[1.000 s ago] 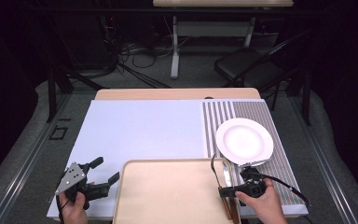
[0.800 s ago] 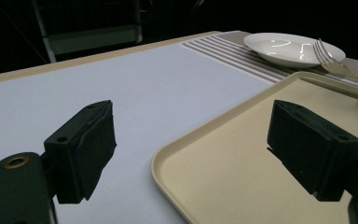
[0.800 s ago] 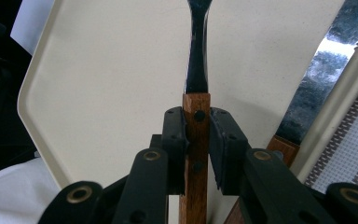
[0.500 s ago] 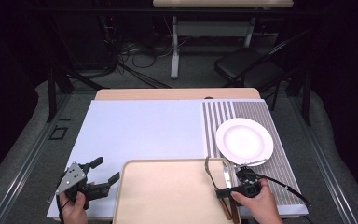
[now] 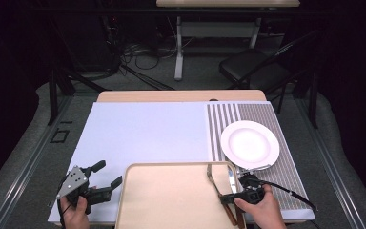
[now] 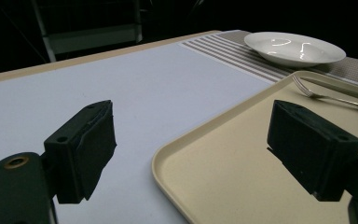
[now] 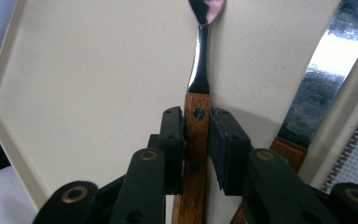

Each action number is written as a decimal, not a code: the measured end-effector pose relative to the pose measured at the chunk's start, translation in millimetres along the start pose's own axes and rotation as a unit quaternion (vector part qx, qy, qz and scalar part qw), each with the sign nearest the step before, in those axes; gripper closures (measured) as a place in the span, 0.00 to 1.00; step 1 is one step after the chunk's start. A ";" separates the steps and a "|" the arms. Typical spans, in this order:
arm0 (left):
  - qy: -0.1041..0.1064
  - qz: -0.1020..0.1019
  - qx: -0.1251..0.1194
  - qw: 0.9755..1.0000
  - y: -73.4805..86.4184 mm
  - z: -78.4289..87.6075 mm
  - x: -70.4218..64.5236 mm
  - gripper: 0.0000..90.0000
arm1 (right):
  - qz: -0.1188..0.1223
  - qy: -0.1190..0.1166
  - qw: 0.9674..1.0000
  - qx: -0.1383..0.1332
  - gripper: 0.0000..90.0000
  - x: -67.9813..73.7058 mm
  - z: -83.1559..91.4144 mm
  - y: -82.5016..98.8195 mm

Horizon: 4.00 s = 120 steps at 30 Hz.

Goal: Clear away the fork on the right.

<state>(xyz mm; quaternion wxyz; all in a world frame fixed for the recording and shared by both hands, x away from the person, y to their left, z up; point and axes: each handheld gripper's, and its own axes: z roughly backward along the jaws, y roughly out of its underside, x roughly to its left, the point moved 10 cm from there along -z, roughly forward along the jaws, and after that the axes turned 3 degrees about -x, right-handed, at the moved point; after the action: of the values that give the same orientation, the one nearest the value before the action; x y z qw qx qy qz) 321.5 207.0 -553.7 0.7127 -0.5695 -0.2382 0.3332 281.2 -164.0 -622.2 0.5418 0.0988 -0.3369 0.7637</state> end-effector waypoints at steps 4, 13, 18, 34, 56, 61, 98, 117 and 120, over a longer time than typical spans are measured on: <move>0.000 0.001 0.000 1.000 0.0 -0.2 -0.3 0.17 | 0.006 -0.001 1.000 -0.005 0.80 0.7 -0.3 -0.3; -0.001 0.000 0.001 1.000 0.2 -0.1 0.2 0.17 | 0.017 -0.011 1.000 -0.021 0.79 3.2 5.0 -5.0; 0.000 0.001 0.001 1.000 0.2 -0.4 0.0 0.17 | 0.033 -0.019 0.999 -0.036 0.82 4.1 9.0 -9.2; -0.002 0.000 0.001 1.000 0.3 -0.2 0.8 0.17 | 0.147 -0.017 0.985 -0.088 1.00 16.1 12.0 -18.8; -0.001 -0.004 0.004 1.000 0.7 0.0 1.0 0.17 | 0.327 0.026 0.941 -0.084 1.00 31.3 -11.8 -13.8; -0.001 -0.003 0.003 1.000 0.5 0.1 1.0 0.17 | 0.333 0.034 0.940 -0.071 1.00 27.6 -19.7 -13.5; -0.001 -0.002 0.002 1.000 0.5 0.5 1.6 0.17 | 0.320 0.100 0.940 -0.065 1.00 0.2 -10.7 -19.7; -0.001 -0.001 0.001 1.000 0.2 0.9 2.0 0.17 | 0.322 0.093 0.941 -0.054 1.00 -2.6 -7.1 -13.8; -0.001 0.000 0.001 1.000 0.3 0.7 1.8 0.17 | 0.316 0.091 0.943 -0.055 1.00 -4.4 -5.5 -13.1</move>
<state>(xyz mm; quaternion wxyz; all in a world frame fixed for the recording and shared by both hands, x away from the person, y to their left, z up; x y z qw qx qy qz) 322.1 208.8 -553.9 0.7130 -0.5685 -0.2386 0.3339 295.8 -161.5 -623.3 0.3058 -0.1120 -0.3415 0.8816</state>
